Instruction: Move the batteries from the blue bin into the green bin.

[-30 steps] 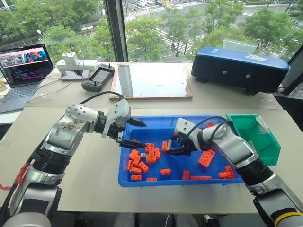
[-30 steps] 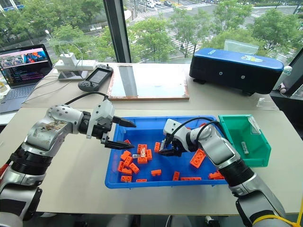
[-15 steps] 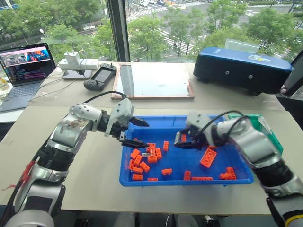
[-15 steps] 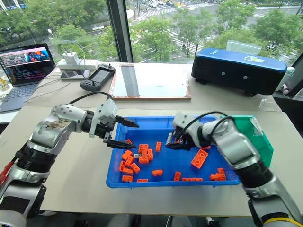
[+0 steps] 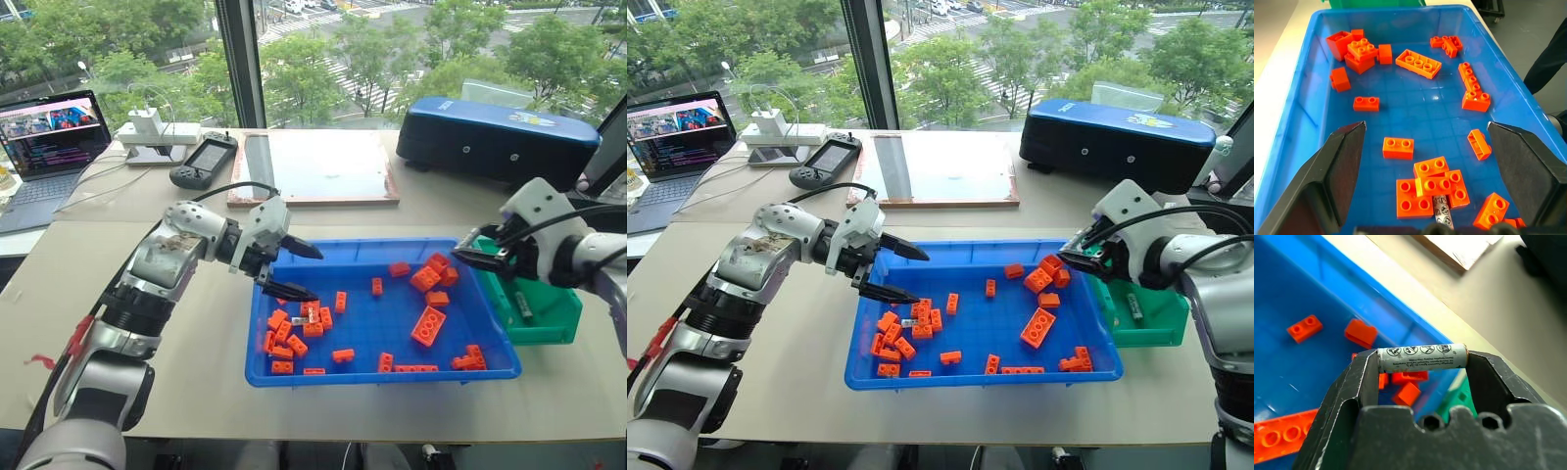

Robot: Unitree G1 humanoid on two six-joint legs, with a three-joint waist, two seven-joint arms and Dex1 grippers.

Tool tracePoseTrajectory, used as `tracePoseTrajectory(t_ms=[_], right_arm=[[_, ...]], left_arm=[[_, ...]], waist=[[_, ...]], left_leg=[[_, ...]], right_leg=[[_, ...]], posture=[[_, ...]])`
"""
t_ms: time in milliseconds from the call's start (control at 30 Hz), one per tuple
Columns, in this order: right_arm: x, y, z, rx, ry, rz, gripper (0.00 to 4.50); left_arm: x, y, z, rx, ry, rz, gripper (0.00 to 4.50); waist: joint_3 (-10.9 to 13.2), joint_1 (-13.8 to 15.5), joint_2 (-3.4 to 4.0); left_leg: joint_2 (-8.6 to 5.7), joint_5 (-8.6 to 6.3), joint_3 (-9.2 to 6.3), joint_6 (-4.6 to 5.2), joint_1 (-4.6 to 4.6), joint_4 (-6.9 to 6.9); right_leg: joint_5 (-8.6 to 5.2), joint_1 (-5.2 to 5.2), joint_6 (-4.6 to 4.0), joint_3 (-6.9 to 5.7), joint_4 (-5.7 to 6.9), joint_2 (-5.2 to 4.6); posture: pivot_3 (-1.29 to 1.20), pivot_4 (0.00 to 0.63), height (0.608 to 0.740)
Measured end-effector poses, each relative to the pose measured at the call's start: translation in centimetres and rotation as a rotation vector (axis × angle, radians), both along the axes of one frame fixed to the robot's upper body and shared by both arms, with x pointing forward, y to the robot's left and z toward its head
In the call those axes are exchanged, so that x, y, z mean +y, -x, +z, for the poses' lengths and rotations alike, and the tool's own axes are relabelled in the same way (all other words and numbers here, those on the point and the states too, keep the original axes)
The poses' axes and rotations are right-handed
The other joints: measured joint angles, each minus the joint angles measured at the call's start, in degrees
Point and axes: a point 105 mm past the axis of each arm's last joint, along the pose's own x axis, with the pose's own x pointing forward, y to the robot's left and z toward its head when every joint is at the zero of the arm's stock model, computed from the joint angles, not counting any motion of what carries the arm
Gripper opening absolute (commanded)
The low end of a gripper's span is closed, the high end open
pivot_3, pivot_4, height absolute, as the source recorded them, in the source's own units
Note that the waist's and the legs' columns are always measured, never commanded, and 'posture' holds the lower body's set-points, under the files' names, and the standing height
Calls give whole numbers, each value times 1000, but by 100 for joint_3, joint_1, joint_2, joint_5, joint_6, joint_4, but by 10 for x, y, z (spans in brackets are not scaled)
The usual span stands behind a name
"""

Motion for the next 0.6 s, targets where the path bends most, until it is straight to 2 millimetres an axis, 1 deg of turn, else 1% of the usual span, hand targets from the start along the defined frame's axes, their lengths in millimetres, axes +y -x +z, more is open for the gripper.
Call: tracePoseTrajectory(t_ms=[133,400,600], right_arm=[[-1,3,0,-15,11,-15,2512],[-4,2,0,-31,13,-60,2512],[1,1,-2,-50,-13,-68,2512]], left_arm=[[-2,0,-1,4,1,-22,4266],[-3,0,-3,7,-9,-31,4266],[-1,-3,0,-4,-26,-32,4266]], waist=[[0,-8,0],[0,-1,0],[0,-1,0]], left_leg=[[1,0,-2,0,0,0],[1,0,-2,0,0,0],[1,0,-2,0,0,0]], right_leg=[[0,0,0,-2,1,0],[0,0,0,-2,0,0],[0,1,0,-2,0,0]], posture=[[0,150,732],[0,150,732],[0,150,732]])
